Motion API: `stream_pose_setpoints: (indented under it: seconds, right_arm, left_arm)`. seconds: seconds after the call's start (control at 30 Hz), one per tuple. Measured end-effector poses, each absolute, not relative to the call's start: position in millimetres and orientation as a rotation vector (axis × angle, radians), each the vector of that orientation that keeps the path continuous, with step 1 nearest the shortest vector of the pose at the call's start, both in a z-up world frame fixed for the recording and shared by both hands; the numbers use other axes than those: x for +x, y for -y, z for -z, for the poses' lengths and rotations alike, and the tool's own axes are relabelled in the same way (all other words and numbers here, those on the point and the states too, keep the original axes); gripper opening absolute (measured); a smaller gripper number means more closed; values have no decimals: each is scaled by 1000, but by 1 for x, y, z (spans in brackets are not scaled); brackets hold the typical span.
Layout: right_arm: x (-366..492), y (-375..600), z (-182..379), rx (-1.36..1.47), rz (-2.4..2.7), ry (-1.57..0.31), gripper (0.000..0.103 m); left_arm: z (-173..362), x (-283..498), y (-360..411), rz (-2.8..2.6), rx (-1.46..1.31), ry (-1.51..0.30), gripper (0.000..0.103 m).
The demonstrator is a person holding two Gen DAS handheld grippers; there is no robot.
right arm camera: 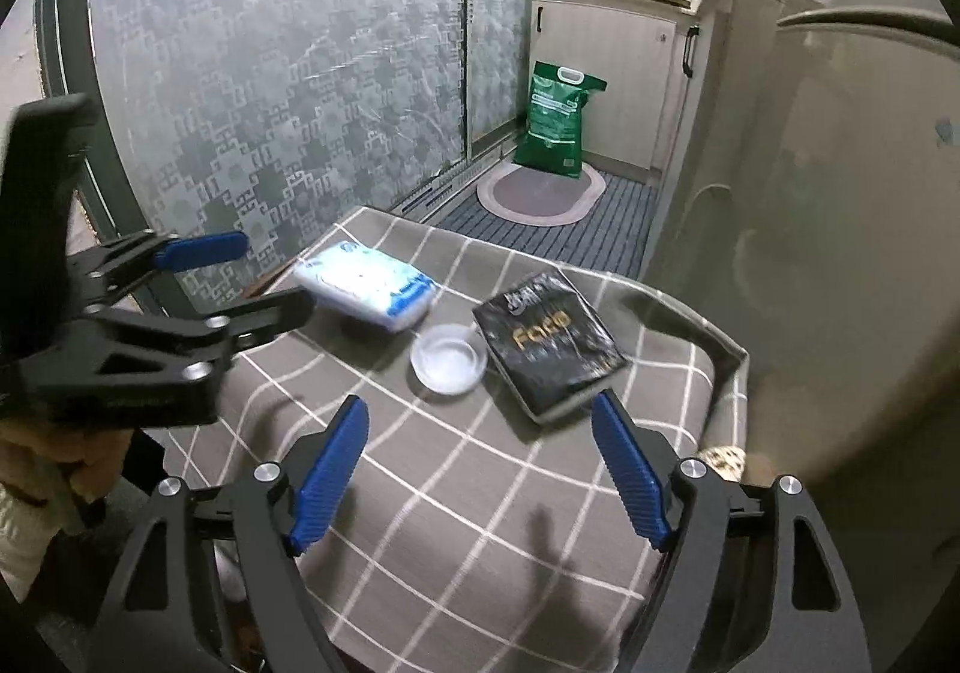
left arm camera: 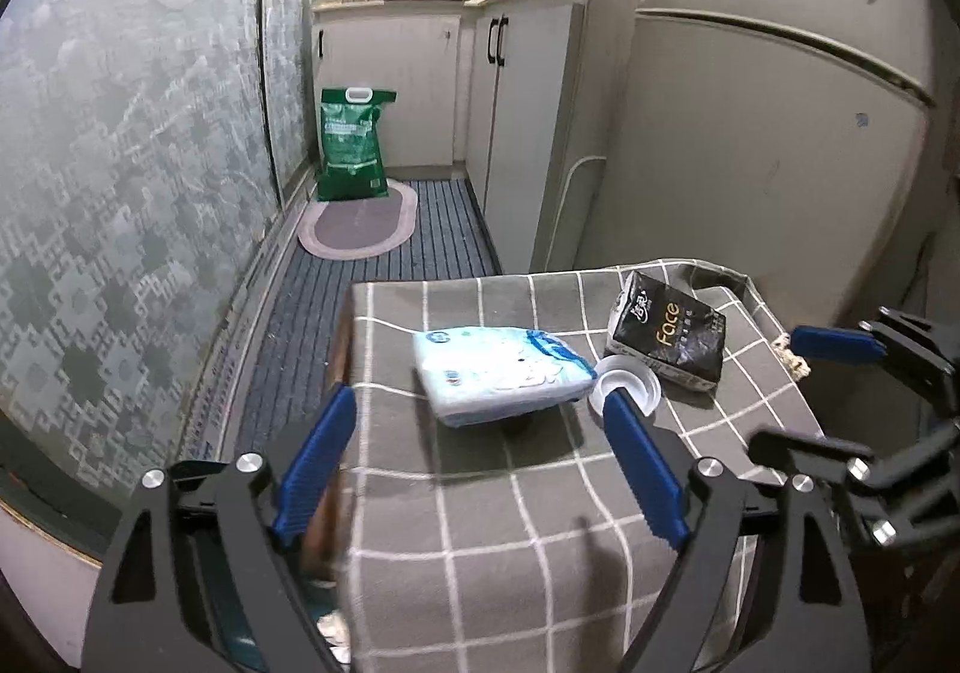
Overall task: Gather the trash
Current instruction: 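Grasp the wet-wipe pack with the left gripper while the right gripper grasps the black tissue pack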
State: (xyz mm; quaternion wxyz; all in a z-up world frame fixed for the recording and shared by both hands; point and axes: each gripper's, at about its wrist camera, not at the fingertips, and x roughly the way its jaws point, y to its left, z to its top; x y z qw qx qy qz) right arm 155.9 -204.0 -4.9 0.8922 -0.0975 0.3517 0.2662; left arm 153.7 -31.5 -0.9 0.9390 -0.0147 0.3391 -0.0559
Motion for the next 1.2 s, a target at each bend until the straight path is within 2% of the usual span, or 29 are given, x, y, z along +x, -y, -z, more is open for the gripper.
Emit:
stream_pose_setpoints:
  seconds: [0.37, 0.87, 1.0, 1.2]
  right_arm:
    - [161, 225, 8, -222, -614, -754, 81]
    - [191, 201, 28, -417, -662, -728, 81]
    - [202, 196, 31, -449, -629, -726, 81]
    - [216, 195, 38, -441, -633, -742, 81]
  left_arm:
    - [20, 180, 54, 95, 1, -725, 87]
    - [23, 195, 55, 32, 40, -720, 88]
    - [28, 198, 53, 40, 23, -748, 78]
    - [28, 197, 50, 50, 18, -740, 74]
